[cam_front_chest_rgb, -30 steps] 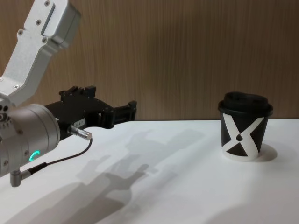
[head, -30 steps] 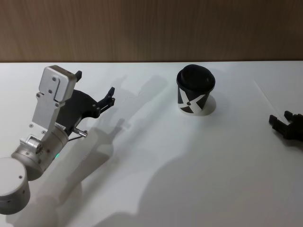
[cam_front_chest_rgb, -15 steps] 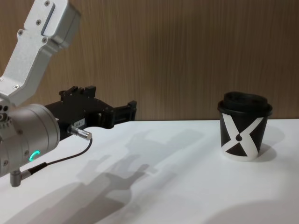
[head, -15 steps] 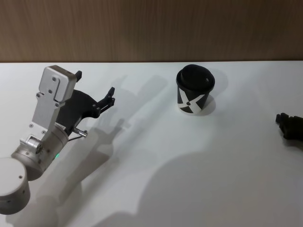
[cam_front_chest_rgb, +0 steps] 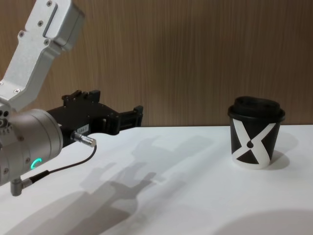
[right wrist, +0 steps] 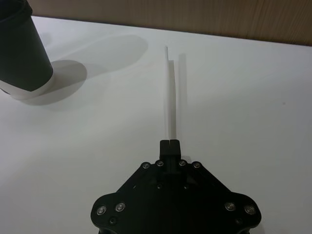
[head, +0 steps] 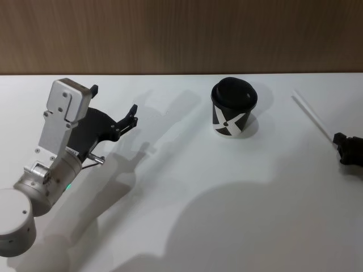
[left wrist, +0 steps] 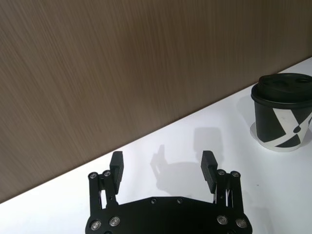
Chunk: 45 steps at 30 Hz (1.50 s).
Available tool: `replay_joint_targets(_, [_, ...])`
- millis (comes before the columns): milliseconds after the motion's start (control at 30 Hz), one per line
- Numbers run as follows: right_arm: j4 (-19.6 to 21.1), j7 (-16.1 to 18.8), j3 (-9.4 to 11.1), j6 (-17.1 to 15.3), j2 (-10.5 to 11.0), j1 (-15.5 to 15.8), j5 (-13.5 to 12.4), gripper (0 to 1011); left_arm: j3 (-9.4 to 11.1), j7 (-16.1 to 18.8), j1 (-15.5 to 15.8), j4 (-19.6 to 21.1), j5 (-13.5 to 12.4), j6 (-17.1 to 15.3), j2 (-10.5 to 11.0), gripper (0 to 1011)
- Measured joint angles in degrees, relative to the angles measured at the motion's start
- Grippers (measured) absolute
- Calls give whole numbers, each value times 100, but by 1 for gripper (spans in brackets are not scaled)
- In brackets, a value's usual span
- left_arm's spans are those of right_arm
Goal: Pick up the straw with one hand, pass it to the other hand, and insert it into the cup.
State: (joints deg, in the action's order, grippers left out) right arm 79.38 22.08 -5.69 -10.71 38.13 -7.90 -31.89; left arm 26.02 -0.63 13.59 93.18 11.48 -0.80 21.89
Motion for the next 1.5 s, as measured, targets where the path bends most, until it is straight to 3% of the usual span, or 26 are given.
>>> replay_joint_targets(400, [533,-259,147,481,8,256,309,1,0,0,0,0,0,0,0,1000])
replay_joint_targets(733, [1063,-208,329,832,155,452,437,0,0,0,0,0,0,0,0,1000])
replay_joint_targets(1133, [1582,402,496,1057,508,566,335,1,0,0,0,0,0,0,0,1000])
replay_joint_targets(1500, [1775,1098,401,1095,713,450,5,1,0,0,0,0,0,0,0,1000])
